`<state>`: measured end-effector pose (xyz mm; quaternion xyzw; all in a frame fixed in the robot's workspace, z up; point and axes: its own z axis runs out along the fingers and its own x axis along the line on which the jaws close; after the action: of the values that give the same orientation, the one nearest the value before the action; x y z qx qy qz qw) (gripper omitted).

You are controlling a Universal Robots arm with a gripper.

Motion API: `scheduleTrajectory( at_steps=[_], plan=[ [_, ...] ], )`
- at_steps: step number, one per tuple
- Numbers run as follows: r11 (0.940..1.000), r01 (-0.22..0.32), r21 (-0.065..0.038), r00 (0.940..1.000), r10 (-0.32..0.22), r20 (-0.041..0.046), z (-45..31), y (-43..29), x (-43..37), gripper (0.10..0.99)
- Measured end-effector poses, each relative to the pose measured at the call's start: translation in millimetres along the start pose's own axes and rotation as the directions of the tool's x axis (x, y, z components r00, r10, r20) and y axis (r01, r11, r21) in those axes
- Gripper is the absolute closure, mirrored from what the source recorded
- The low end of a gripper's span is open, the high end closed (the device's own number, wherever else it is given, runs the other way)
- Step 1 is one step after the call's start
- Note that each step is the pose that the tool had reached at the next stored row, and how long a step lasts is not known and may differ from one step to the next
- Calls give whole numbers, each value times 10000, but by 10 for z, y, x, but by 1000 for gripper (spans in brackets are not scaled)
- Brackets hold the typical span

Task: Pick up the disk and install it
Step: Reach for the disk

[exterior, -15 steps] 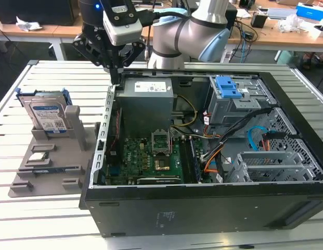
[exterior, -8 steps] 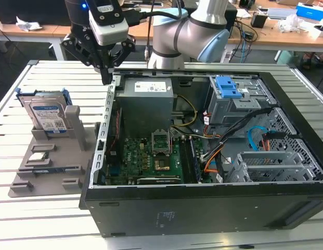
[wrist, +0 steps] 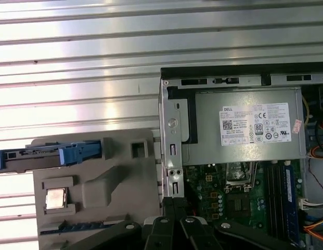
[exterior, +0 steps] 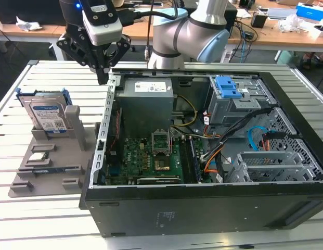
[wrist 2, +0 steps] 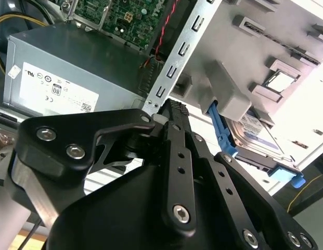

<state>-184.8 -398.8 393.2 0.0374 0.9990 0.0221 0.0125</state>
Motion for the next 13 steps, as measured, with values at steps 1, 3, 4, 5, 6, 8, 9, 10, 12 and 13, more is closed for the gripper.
scheduleTrajectory(
  at_steps=[1, 3, 4, 5, 6, 8, 9, 10, 12, 13],
  plan=[
    [10000, 1, 0, 10000, -1, 0, 0, -1, 18, 980],
    [10000, 0, 0, 10000, 0, 0, -1, -3, 33, 980],
    [10000, 0, 0, 10000, 0, 0, -1, -3, 41, 980],
    [10000, 0, 0, 10000, 0, 0, -1, -4, 57, 980],
    [10000, 0, 0, 10000, 0, 0, -2, -6, 75, 980],
    [10000, 0, 0, 10000, 0, 0, -2, -7, 92, 980],
    [10000, 0, -1, 10000, 0, 0, -2, -8, 109, 980],
    [10000, 0, 0, 10000, 0, 0, -3, -9, 122, 980],
    [10000, -1, -1, 10000, 1, 0, -3, -10, 136, 980],
    [10000, -1, 0, 10000, 1, 0, -3, -11, 147, 980]
  ],
)
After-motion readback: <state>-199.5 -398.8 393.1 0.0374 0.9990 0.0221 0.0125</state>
